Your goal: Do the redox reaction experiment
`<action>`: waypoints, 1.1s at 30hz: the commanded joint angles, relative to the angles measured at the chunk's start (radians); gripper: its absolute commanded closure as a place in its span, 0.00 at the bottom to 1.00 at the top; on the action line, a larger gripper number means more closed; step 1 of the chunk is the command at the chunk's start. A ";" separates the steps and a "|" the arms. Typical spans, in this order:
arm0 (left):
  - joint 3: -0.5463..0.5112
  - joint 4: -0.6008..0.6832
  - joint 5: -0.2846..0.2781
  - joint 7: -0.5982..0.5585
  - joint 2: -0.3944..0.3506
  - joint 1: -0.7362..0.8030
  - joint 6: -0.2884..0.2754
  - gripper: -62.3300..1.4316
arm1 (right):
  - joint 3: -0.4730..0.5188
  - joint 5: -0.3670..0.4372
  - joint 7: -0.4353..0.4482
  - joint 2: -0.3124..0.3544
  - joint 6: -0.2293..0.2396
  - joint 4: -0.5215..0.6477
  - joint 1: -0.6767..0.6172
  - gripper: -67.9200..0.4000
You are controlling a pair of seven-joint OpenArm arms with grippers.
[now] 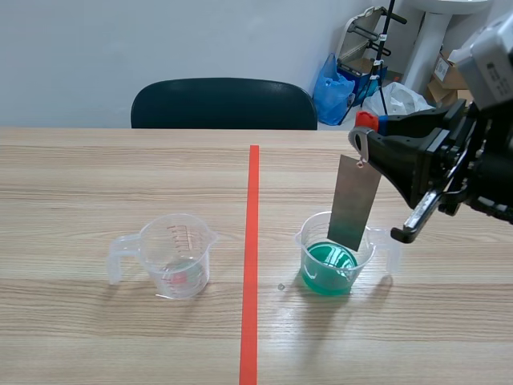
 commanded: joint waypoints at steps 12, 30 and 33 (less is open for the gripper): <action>0.003 0.009 -0.007 -0.018 0.003 0.001 -0.001 0.00 | -0.065 -0.111 0.100 -0.047 0.029 -0.110 0.022 0.98; 0.003 0.009 -0.007 -0.018 0.003 0.001 -0.001 0.00 | -0.069 -0.183 0.165 -0.060 0.029 -0.143 0.046 0.98; 0.003 0.009 -0.007 -0.018 0.003 0.001 -0.001 0.00 | -0.069 -0.215 0.165 -0.060 0.028 -0.145 0.046 0.98</action>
